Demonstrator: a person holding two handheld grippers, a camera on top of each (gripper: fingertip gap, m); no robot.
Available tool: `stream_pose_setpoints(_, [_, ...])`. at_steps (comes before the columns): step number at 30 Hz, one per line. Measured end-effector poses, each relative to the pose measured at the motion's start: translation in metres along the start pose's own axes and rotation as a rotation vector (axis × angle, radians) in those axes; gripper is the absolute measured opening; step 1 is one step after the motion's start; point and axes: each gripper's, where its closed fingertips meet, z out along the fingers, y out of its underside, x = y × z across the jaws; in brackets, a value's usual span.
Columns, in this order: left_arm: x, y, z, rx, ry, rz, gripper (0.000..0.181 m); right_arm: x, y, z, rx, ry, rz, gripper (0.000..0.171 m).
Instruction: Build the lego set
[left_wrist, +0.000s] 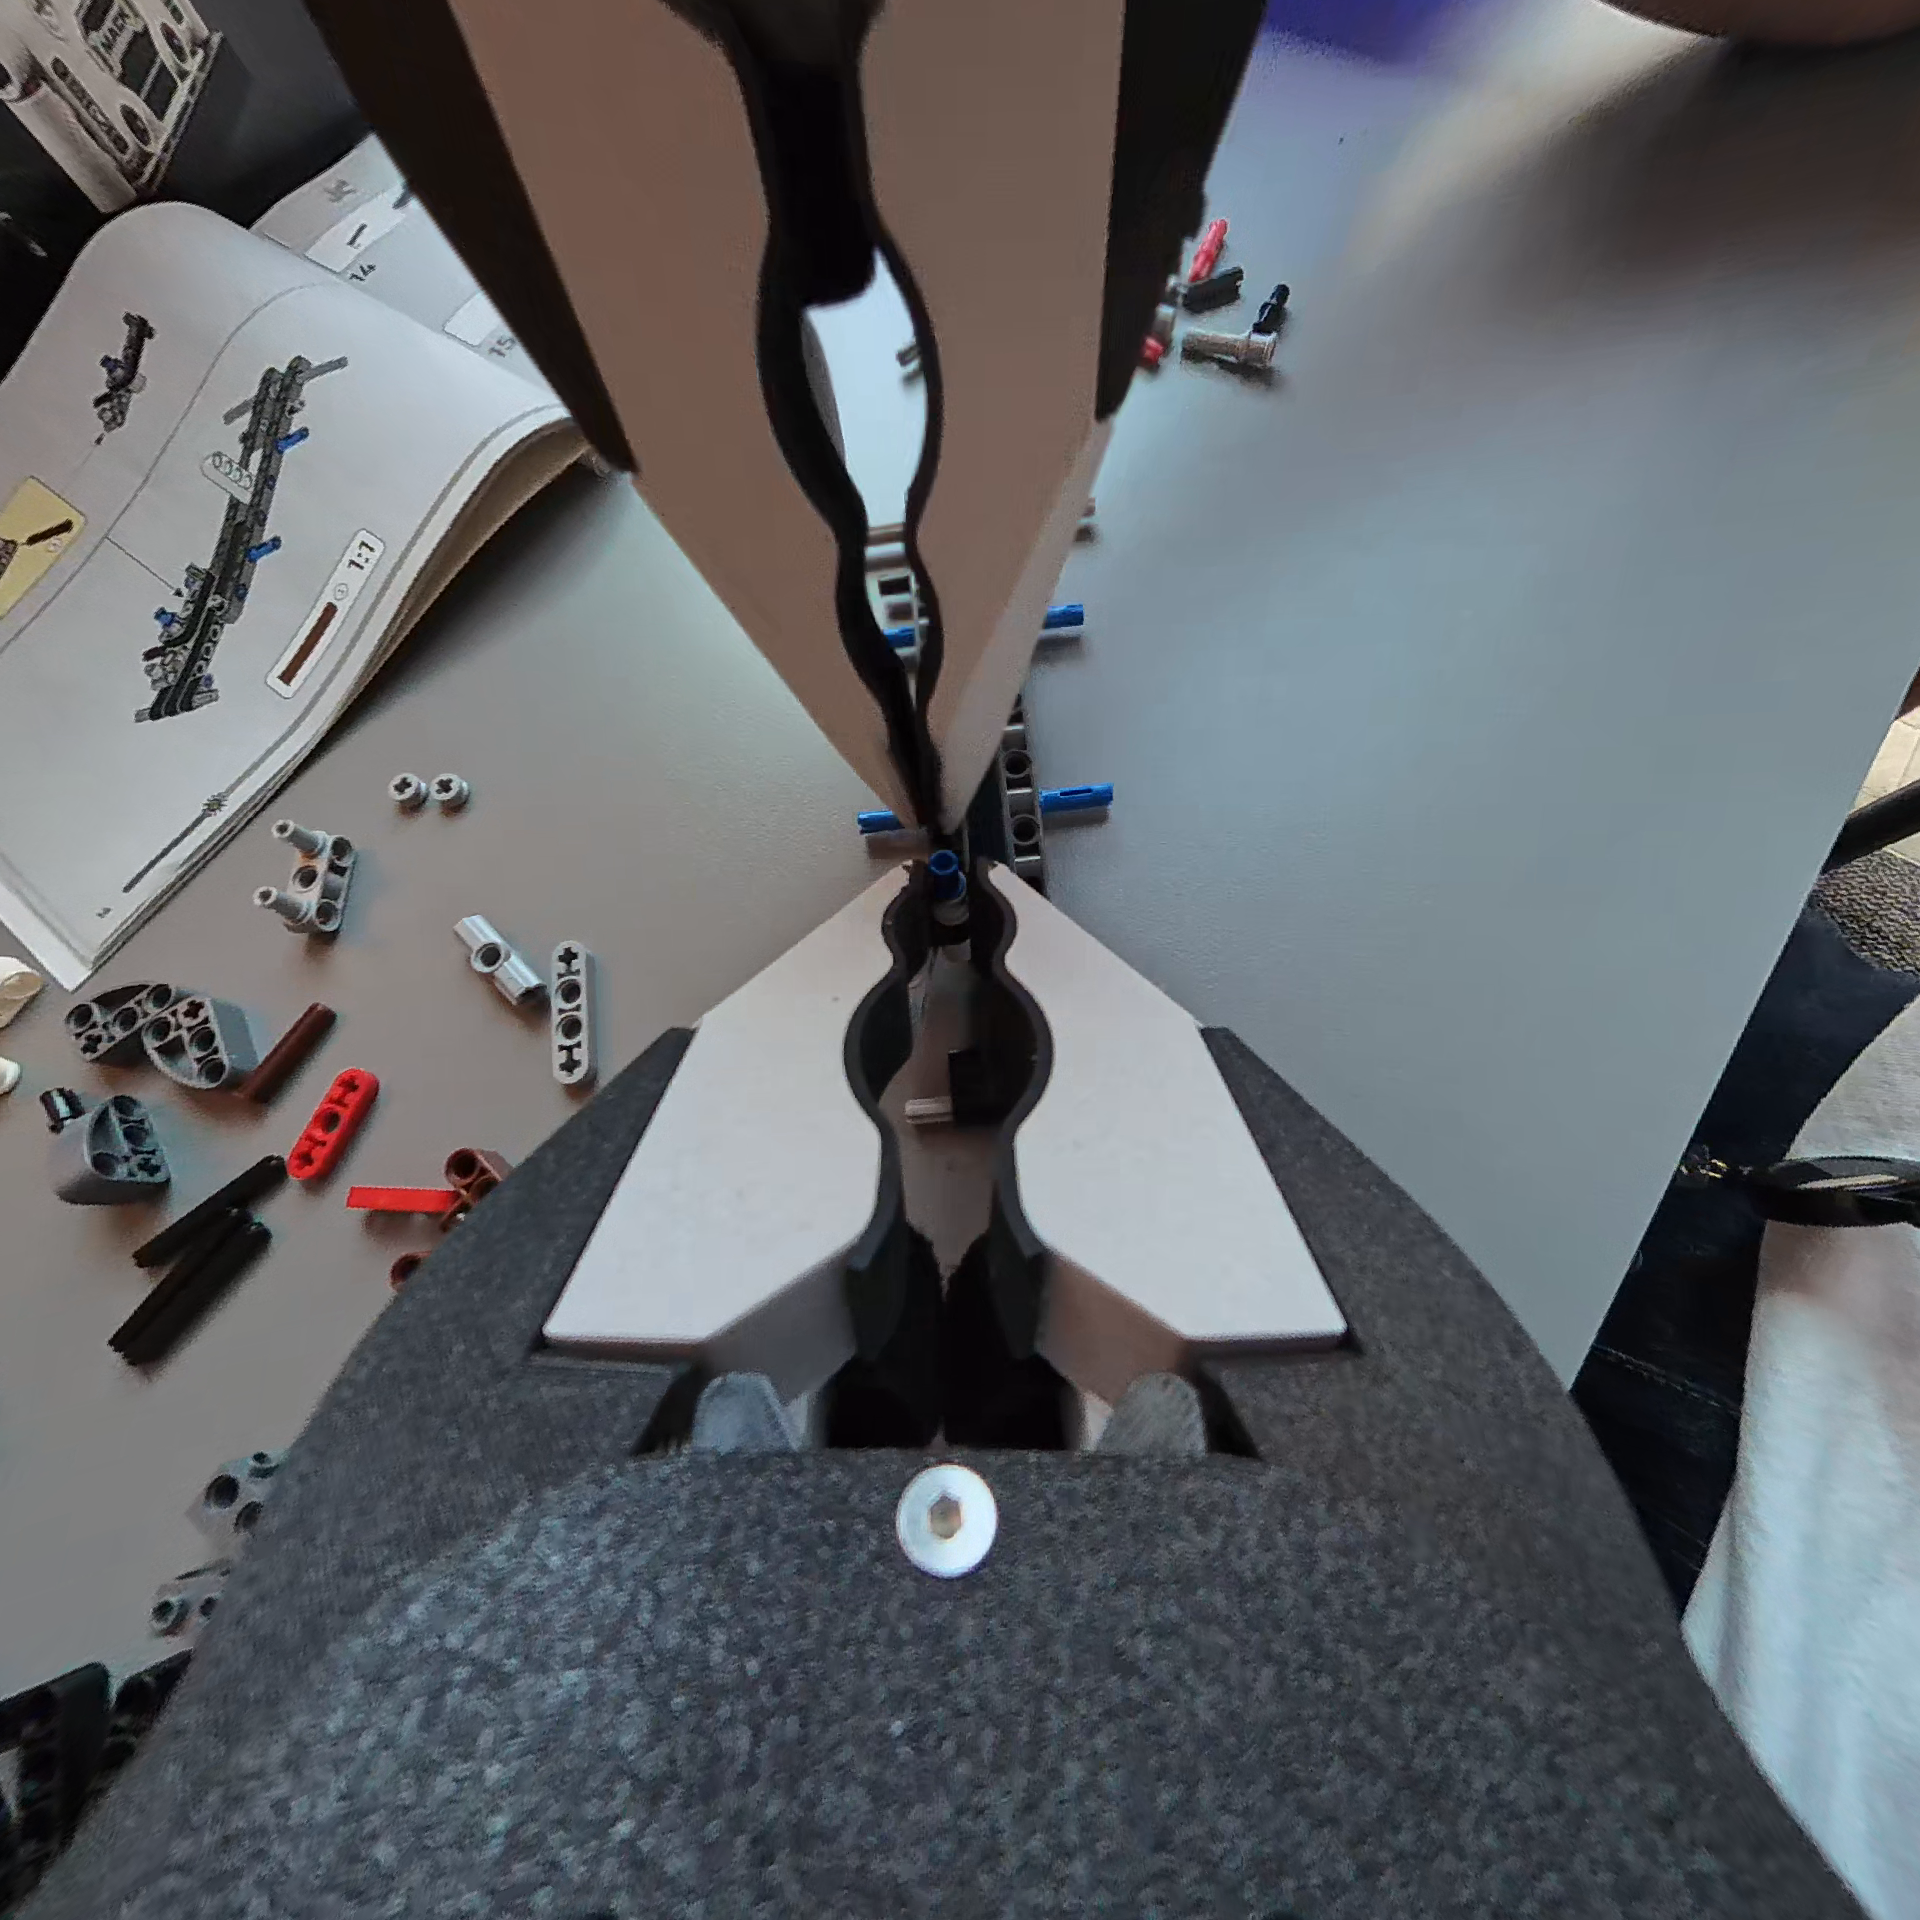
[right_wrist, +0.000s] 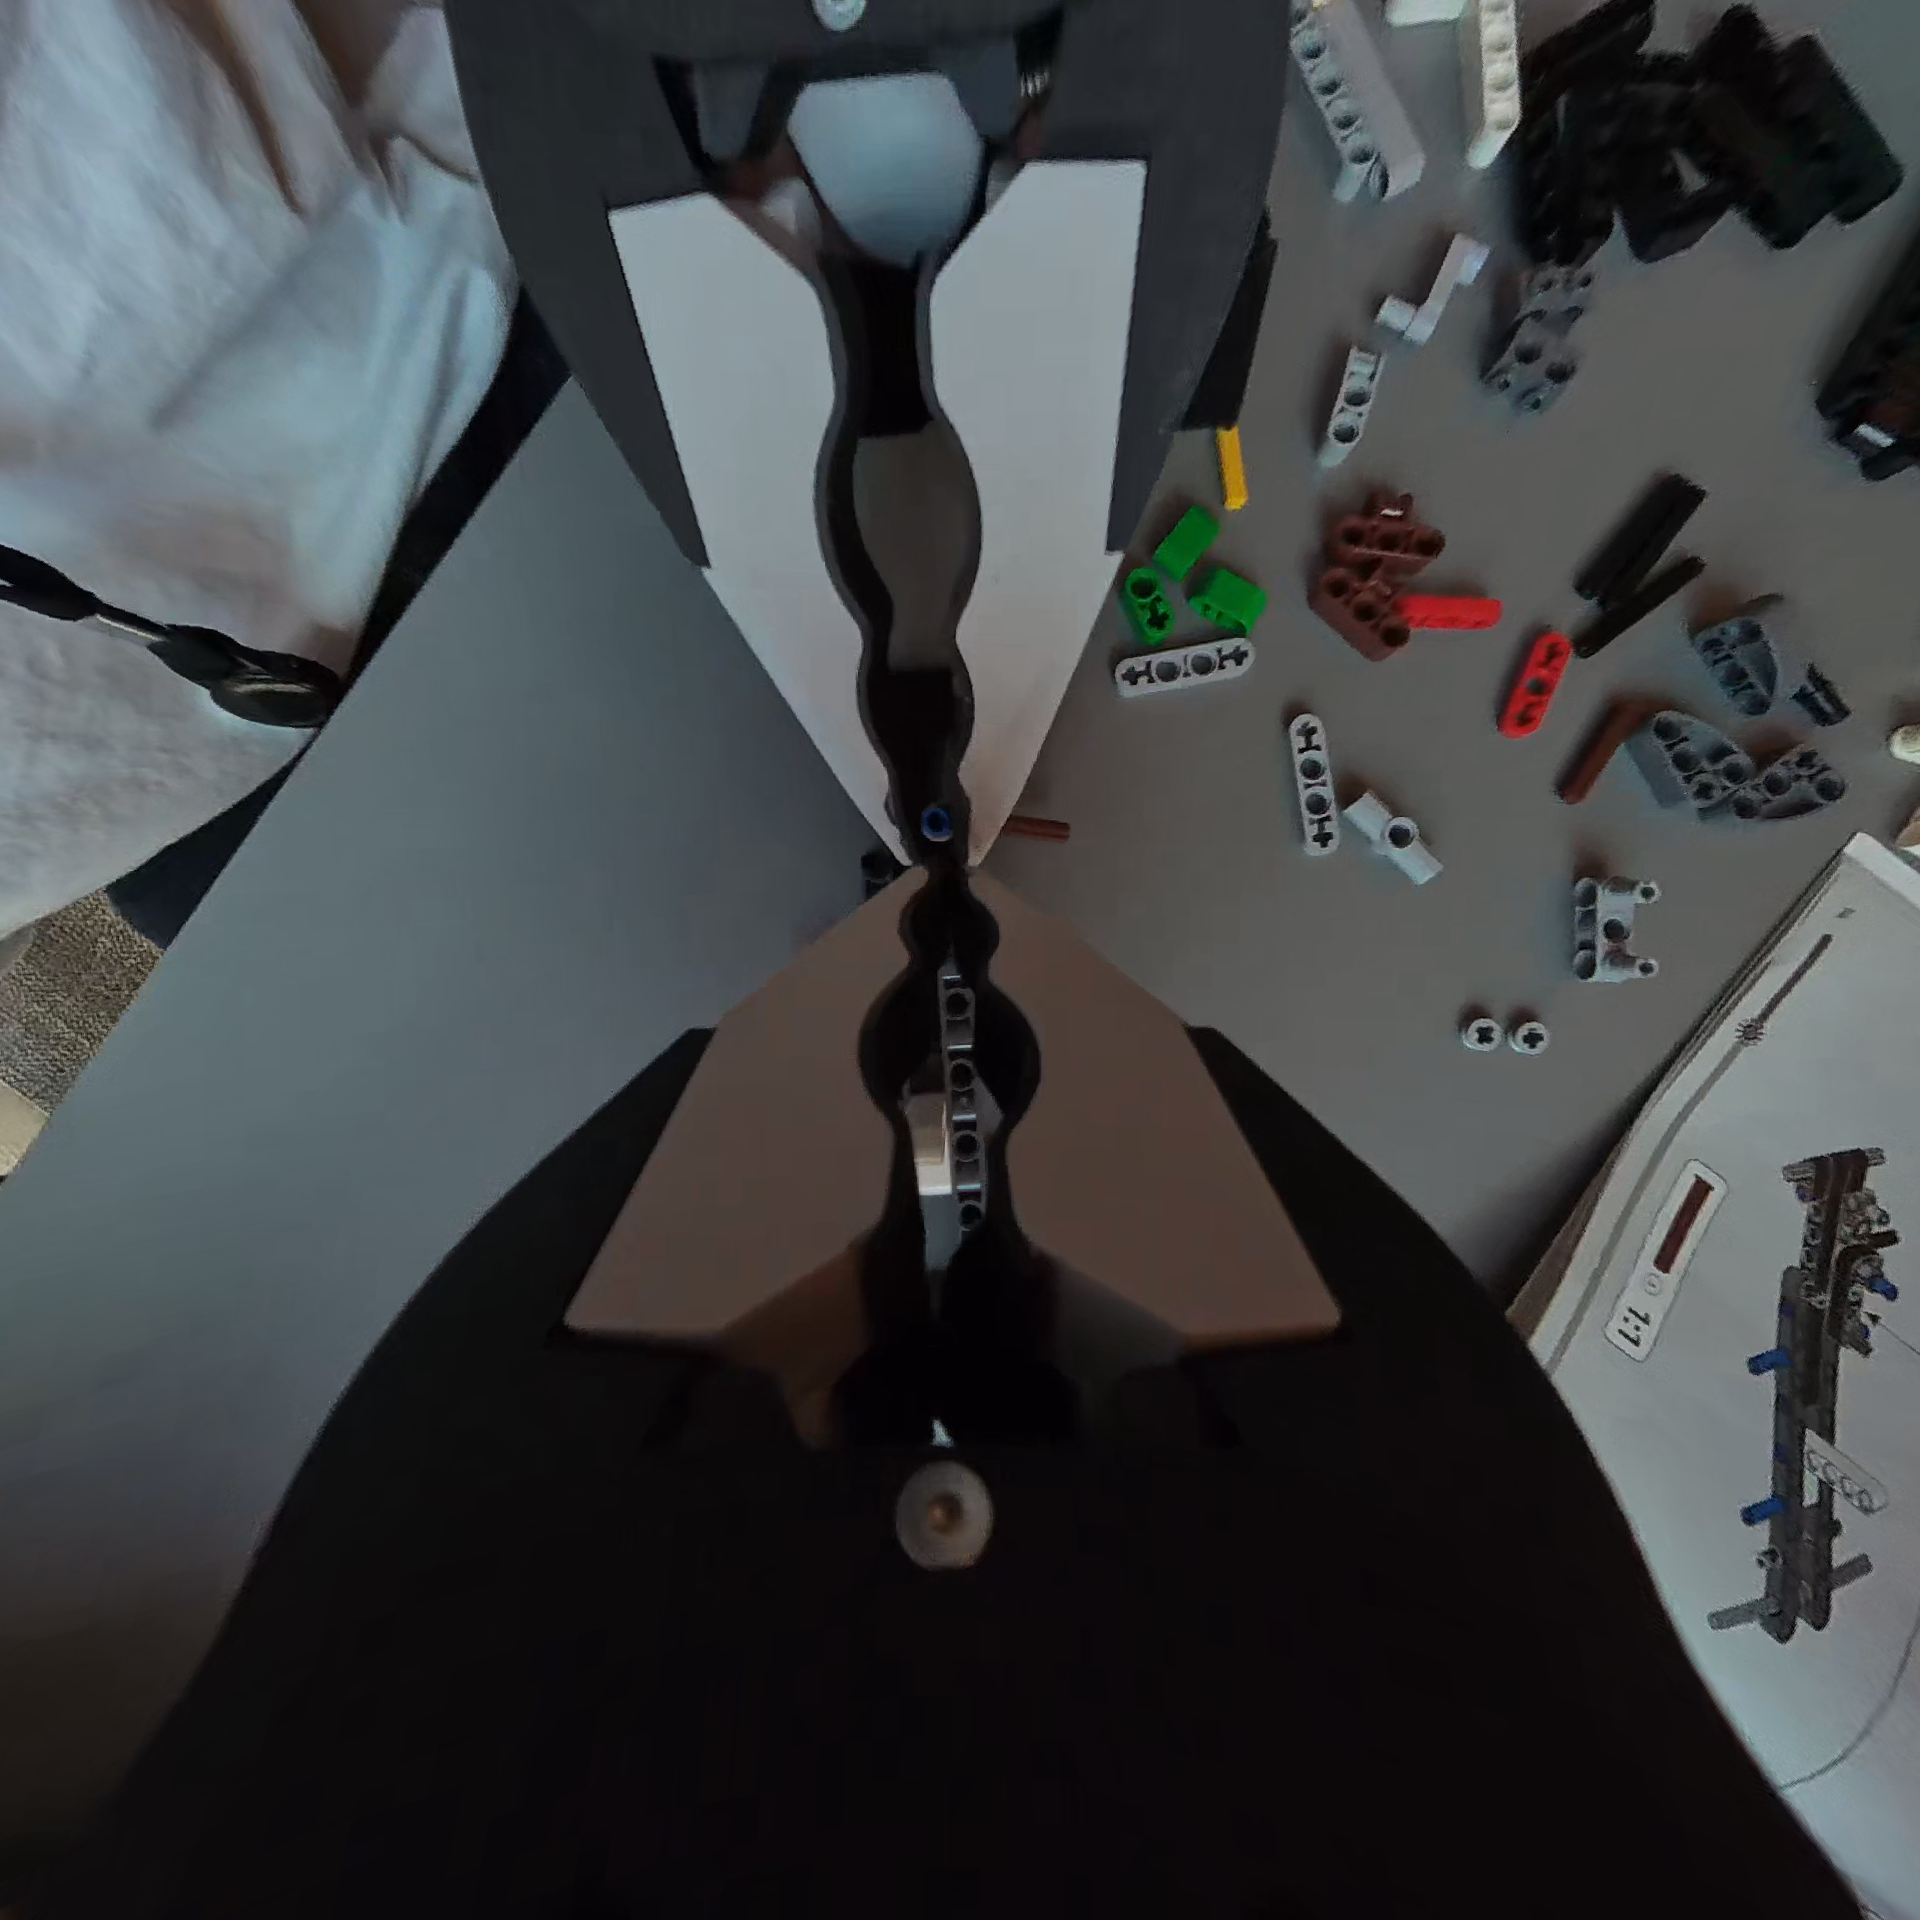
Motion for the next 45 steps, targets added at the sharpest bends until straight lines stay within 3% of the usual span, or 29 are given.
stream_pose_setpoints(1, [0.000,0.000,0.000,0.004,-0.005,-0.002,0.006,-0.001,0.001,0.003,-0.014,-0.008,-0.002,0.000])
stream_pose_setpoints(22, [0.000,0.001,0.001,0.036,-0.066,0.012,0.006,0.000,0.009,0.011,-0.185,0.013,0.044,0.000])
stream_pose_setpoints(36, [0.002,0.002,-0.005,0.037,-0.100,-0.016,0.006,-0.002,0.004,0.014,-0.196,0.015,0.061,0.000])
stream_pose_setpoints(40, [-0.005,0.015,-0.008,-0.076,-0.164,0.024,0.031,-0.001,0.001,0.015,-0.182,0.015,0.075,0.000])
stream_pose_setpoints(42, [0.000,0.017,-0.006,-0.077,-0.141,0.042,0.018,-0.001,0.000,0.016,-0.175,0.024,0.062,0.000])
stream_pose_setpoints(45, [0.000,0.017,-0.006,-0.075,-0.152,0.058,0.016,0.000,-0.001,0.015,-0.153,0.033,0.023,0.000])
